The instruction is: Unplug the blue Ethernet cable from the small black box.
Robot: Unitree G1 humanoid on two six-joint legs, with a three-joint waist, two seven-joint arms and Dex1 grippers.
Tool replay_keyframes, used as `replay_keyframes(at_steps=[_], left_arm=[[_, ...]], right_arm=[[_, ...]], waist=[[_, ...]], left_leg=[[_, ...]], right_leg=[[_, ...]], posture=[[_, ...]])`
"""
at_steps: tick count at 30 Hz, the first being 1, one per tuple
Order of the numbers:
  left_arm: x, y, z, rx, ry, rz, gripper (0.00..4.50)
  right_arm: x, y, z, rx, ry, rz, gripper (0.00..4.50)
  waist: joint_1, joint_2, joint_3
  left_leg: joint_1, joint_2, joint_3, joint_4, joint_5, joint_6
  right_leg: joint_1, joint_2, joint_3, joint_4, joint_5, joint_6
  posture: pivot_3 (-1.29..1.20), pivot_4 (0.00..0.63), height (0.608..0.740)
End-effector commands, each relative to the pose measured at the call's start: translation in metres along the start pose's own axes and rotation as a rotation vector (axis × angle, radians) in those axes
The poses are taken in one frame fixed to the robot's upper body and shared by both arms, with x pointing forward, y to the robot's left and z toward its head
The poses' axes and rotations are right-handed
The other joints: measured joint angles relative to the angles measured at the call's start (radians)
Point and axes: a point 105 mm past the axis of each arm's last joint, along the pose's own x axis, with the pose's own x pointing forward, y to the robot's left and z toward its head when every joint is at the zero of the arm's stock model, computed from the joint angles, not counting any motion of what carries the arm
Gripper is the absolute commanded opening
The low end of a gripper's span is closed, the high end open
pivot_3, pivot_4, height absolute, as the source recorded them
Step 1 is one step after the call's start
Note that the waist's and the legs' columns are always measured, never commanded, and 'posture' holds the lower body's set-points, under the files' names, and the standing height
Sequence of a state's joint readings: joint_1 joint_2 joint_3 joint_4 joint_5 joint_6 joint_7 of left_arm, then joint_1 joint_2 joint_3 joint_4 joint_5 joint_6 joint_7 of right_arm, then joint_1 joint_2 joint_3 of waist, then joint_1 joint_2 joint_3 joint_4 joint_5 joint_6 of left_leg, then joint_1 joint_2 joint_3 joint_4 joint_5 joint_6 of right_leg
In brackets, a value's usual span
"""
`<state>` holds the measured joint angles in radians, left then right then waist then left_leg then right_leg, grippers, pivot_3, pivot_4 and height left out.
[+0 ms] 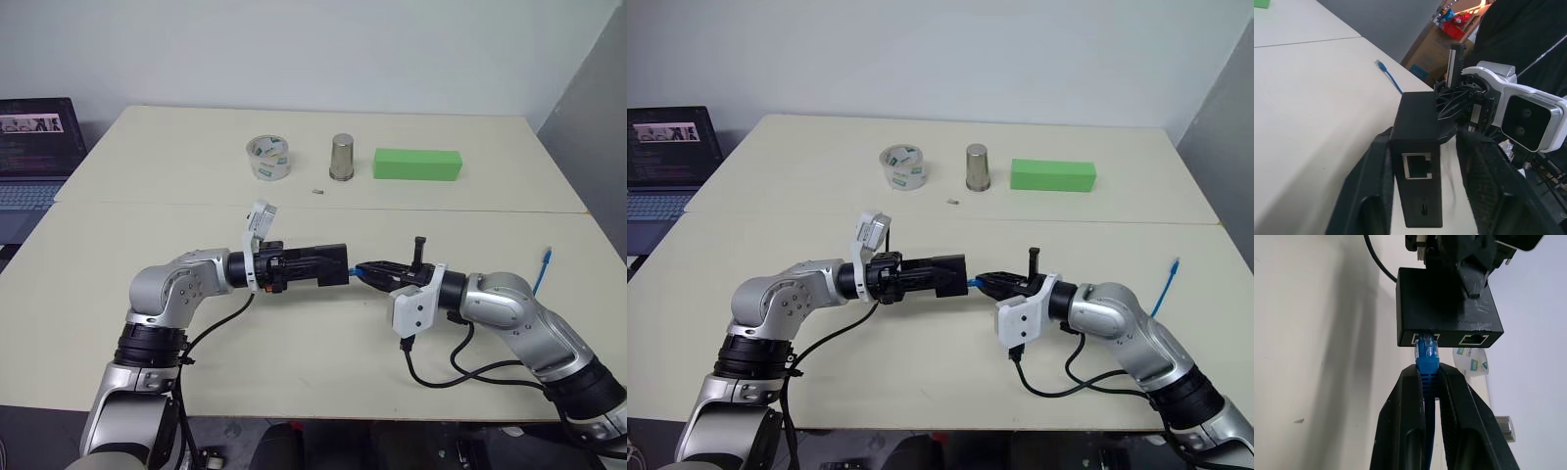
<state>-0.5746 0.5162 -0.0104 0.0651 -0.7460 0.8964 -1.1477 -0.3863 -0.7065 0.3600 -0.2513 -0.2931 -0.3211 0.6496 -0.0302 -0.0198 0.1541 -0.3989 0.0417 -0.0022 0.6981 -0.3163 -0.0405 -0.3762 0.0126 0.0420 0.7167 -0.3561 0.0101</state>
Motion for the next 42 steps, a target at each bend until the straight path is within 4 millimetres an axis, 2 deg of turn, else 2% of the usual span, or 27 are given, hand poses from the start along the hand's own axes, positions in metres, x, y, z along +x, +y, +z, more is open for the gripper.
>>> replay_keyframes(at_steps=[1,2,4,6,9,12,16,19,22,29,39,42], left_arm=[[0.003,-0.008,0.011,0.040,-0.014,-0.038,1.05],[0.004,-0.008,0.011,0.041,-0.012,-0.041,0.84],[0.004,-0.009,0.011,0.045,-0.006,-0.048,0.78],[0.004,-0.010,0.011,0.049,-0.002,-0.058,0.78],[0.004,-0.011,0.012,0.059,0.009,-0.076,0.78],[0.003,-0.013,0.012,0.085,0.035,-0.096,0.78],[0.002,-0.016,0.012,0.121,0.066,-0.136,0.78],[0.003,-0.021,0.012,0.159,0.102,-0.185,0.78],[0.004,-0.026,0.013,0.182,0.117,-0.217,0.78],[0.005,-0.030,0.015,0.202,0.121,-0.243,0.78],[0.006,-0.031,0.016,0.214,0.117,-0.246,0.78],[0.006,-0.031,0.017,0.216,0.111,-0.244,0.78]], right_arm=[[-0.003,-0.017,0.006,-0.054,-0.019,-0.048,0.13],[-0.002,-0.016,0.006,-0.056,-0.019,-0.044,0.13],[-0.001,-0.015,0.006,-0.057,-0.022,-0.028,0.13],[-0.001,-0.012,0.009,-0.041,-0.038,0.002,0.83],[-0.004,-0.012,0.012,0.023,-0.035,0.035,1.50],[-0.013,-0.012,0.015,0.214,-0.026,0.089,2.24],[-0.021,-0.020,0.027,0.574,-0.071,0.073,2.25],[-0.025,-0.020,0.031,0.914,-0.128,0.077,2.25],[-0.027,-0.016,0.034,1.075,-0.142,0.108,2.25],[-0.025,-0.016,0.035,1.268,-0.162,0.131,2.25],[-0.022,-0.016,0.032,1.309,-0.146,0.139,2.25],[-0.021,-0.015,0.031,1.305,-0.137,0.140,1.81]], waist=[[0.000,0.000,0.000],[0.000,0.000,0.000],[0.000,0.000,0.000],[0.000,0.000,0.000],[0.000,0.000,0.000],[0.001,0.000,0.000],[0.001,0.000,0.000],[0.001,0.000,0.000],[0.001,0.000,0.000],[0.001,0.000,0.000],[0.001,0.000,0.000],[0.001,0.000,0.000]], left_leg=[[0.000,0.000,0.000,0.000,0.000,0.000],[0.000,0.000,0.000,0.000,0.000,0.000],[0.000,0.000,0.000,0.000,0.000,0.000],[0.000,0.000,0.000,0.000,0.000,0.000],[0.000,0.000,0.000,0.000,0.000,0.000],[0.000,0.000,0.000,0.000,0.000,0.000],[0.000,0.000,-0.001,0.000,0.000,0.000],[0.000,0.000,-0.001,0.000,0.000,0.000],[0.000,0.000,-0.002,0.000,0.000,0.000],[0.000,0.000,-0.002,0.000,0.000,0.000],[-0.001,0.000,-0.002,0.000,0.000,0.000],[-0.001,0.000,-0.002,0.000,0.000,0.000]], right_leg=[[0.000,0.000,0.000,0.000,0.000,0.000],[0.000,0.000,0.000,0.000,0.000,0.000],[0.000,0.000,0.000,0.000,0.000,0.000],[0.000,0.000,0.000,0.000,0.000,0.000],[0.000,0.000,0.000,0.000,0.000,0.000],[0.000,0.000,0.000,0.000,0.000,0.000],[0.001,0.000,0.000,0.000,0.000,0.000],[0.001,0.000,-0.001,0.000,0.000,0.000],[0.001,0.000,-0.001,0.000,0.000,0.000],[0.001,0.000,-0.001,-0.001,0.000,0.000],[0.001,0.000,-0.001,-0.001,0.000,0.000],[0.001,0.000,-0.001,-0.001,0.000,0.000]], posture=[[0.00,0.150,0.740],[0.00,0.150,0.740],[0.00,0.150,0.740],[0.00,0.150,0.740],[0.00,0.150,0.740],[0.00,0.150,0.740],[0.00,0.150,0.740],[0.00,0.150,0.740],[0.00,0.150,0.740],[0.00,0.150,0.740],[0.00,0.150,0.740],[0.00,0.150,0.740]])
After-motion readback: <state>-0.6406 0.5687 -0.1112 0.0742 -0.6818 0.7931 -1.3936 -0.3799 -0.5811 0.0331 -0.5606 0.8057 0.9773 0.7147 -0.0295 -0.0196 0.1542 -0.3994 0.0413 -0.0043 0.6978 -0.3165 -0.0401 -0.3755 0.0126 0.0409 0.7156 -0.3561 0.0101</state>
